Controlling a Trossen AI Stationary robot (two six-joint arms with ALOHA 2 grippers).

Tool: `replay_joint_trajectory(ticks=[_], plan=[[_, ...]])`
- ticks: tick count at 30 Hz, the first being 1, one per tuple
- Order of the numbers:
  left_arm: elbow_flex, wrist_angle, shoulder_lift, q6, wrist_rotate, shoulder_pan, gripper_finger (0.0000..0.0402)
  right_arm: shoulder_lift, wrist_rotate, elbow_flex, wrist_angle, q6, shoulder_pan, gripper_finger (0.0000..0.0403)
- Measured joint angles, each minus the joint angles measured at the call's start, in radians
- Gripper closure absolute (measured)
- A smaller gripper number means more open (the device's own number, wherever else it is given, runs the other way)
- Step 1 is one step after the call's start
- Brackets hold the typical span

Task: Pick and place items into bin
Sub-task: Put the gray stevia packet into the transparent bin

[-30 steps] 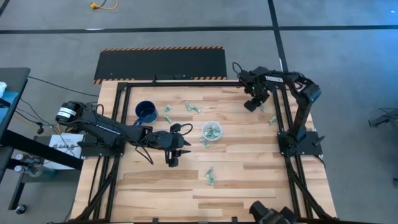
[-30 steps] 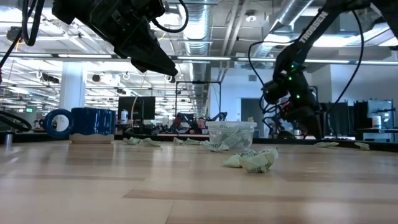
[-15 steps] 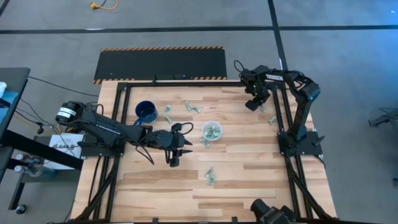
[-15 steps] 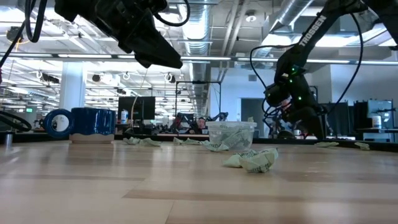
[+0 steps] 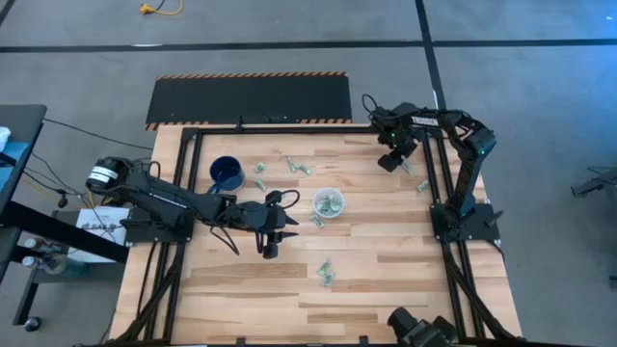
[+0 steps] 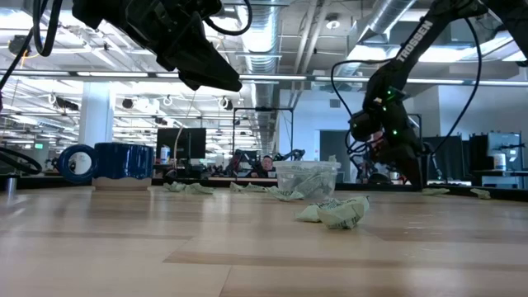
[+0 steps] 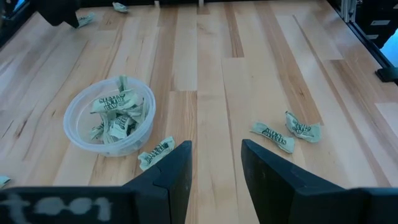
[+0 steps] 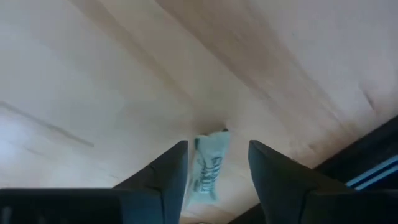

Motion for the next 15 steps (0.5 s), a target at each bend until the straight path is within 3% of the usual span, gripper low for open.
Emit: replay_joint_trajectory(ticks=[7,15], plan=[[0.000,0.000,0.000,0.000,0.000,0.000,0.0271,-0.001,-0.008,-0.003,0.002,-0.006,0.004,0.0219],[0.000,0.000,0.000,-0.001,0.000,0.000,0.0271,-0.001,-0.031,-0.014,-0.010,0.024,0.003,0.0243]])
